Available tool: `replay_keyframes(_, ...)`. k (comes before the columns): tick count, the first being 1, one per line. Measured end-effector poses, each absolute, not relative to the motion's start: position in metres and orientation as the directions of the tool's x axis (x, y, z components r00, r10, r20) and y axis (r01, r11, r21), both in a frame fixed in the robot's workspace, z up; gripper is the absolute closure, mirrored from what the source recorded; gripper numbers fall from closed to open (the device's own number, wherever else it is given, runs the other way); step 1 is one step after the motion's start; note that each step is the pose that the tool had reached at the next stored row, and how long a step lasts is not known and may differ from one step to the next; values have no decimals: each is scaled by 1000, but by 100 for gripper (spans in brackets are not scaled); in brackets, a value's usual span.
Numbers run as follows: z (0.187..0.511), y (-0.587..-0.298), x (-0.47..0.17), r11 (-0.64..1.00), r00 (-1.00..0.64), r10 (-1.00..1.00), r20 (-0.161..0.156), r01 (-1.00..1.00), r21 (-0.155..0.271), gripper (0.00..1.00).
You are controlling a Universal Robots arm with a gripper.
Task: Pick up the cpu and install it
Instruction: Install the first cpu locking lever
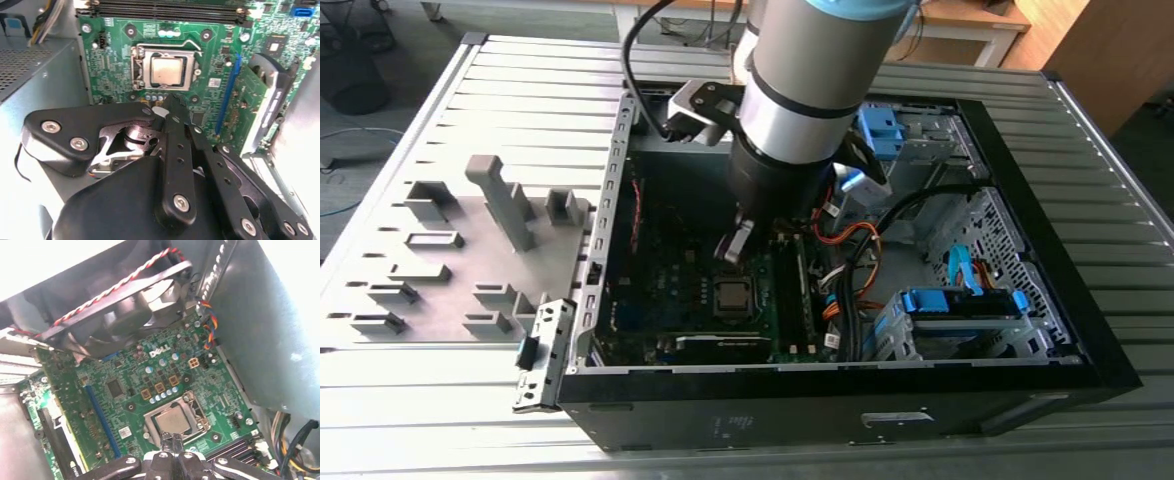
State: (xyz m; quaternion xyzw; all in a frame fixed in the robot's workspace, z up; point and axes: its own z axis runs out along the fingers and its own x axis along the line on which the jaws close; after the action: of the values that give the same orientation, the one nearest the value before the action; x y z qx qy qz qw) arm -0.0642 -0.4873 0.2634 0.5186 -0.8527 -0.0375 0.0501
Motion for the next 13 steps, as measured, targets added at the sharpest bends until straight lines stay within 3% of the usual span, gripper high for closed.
replay_keyframes(13,267,-484,-64,459,-457,-888,46,-881,116,89)
